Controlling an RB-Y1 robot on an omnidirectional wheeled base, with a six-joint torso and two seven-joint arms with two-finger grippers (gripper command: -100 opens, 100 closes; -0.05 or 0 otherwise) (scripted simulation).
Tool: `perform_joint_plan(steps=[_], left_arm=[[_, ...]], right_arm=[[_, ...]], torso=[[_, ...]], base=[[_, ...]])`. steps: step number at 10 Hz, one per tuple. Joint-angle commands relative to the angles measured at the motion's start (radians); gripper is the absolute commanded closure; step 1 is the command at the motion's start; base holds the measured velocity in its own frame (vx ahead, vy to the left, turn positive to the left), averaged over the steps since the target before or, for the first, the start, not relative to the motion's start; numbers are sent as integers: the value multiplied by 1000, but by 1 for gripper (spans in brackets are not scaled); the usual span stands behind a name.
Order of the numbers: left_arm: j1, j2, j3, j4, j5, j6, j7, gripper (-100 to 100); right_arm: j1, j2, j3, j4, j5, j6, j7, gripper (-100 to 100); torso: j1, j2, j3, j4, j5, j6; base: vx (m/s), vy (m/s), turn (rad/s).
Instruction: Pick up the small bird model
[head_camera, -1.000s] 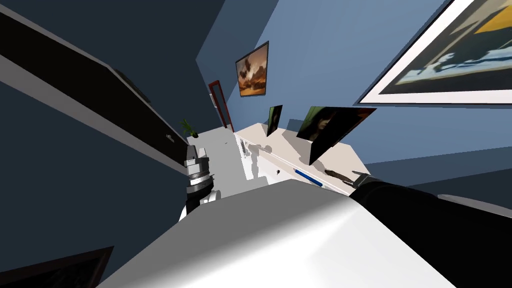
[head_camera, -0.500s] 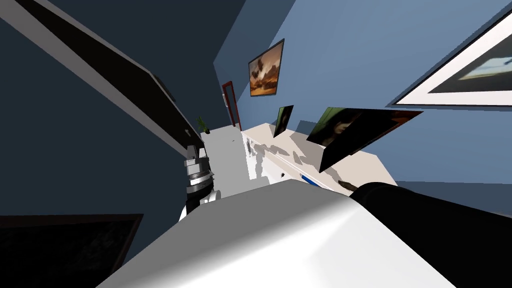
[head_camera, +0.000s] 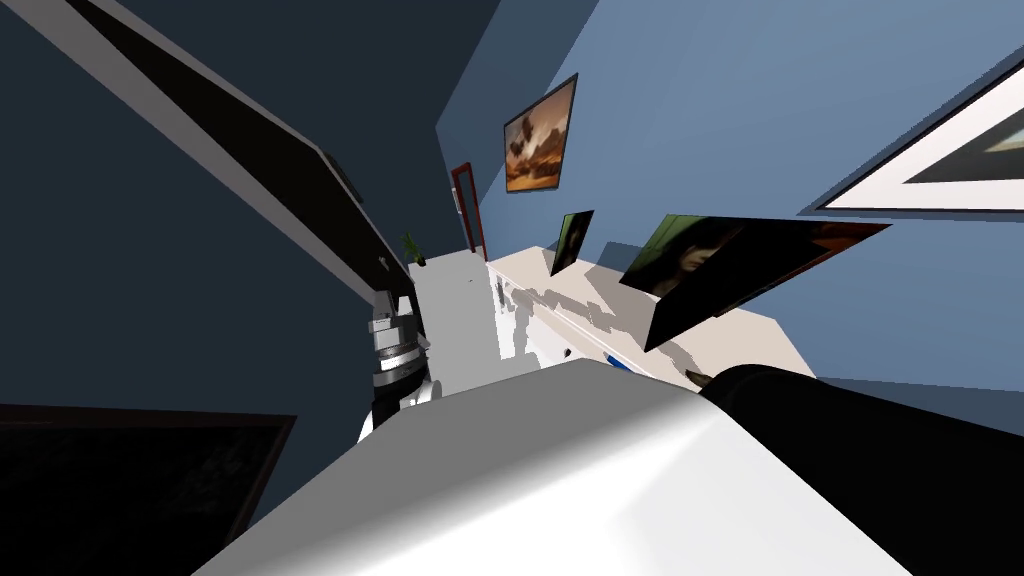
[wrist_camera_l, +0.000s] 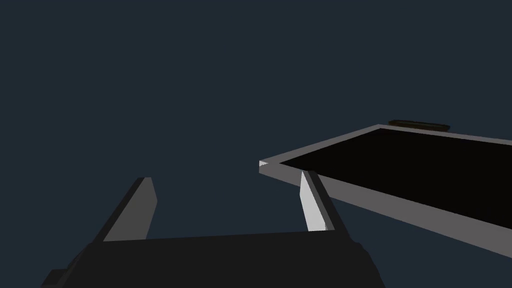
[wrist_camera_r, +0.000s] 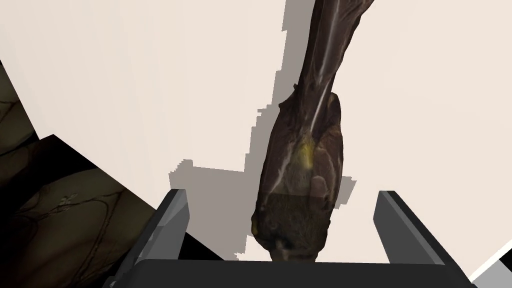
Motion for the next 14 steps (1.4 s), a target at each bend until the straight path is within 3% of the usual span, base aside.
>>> perform_joint_plan(steps=[1,3,4,5,9,10,11,13,14], left_arm=[[0,0,0,0,0,0,0,0],[0,0,0,0,0,0,0,0],[0,0,0,0,0,0,0,0],[0,0,0,0,0,0,0,0],[0,0,0,0,0,0,0,0],[0,0,0,0,0,0,0,0],[0,0,0,0,0,0,0,0],[0,0,0,0,0,0,0,0],[0,0,0,0,0,0,0,0]], right_arm=[[-16,8,28,-2,-5,33,-11,-100],[-32,17,56,-3,-10,65,-22,-100],[-26,14,46,-5,-8,53,-18,-100],[-27,15,48,-6,-8,58,-19,100],[-27,15,47,-5,-8,58,-19,100],[-27,15,47,-5,-8,58,-19,0],[-13,7,22,-1,-4,26,-9,100],[-11,4,19,-3,-4,26,-10,100],[-10,4,18,-1,-3,22,-8,0]], torso=[[0,0,0,0,0,0],[-2,3,2,1,0,0],[-2,3,2,1,-1,0],[-1,2,1,1,0,0],[0,0,0,0,0,0],[0,0,0,0,0,0],[0,0,0,0,0,0],[4,-2,-1,-1,1,2],[3,-1,-1,-1,1,0]], base=[[-33,-20,156],[-56,-35,133],[-21,-14,21],[0,0,0],[0,0,0],[0,0,0],[30,26,-139],[40,33,-128],[2,5,3]])
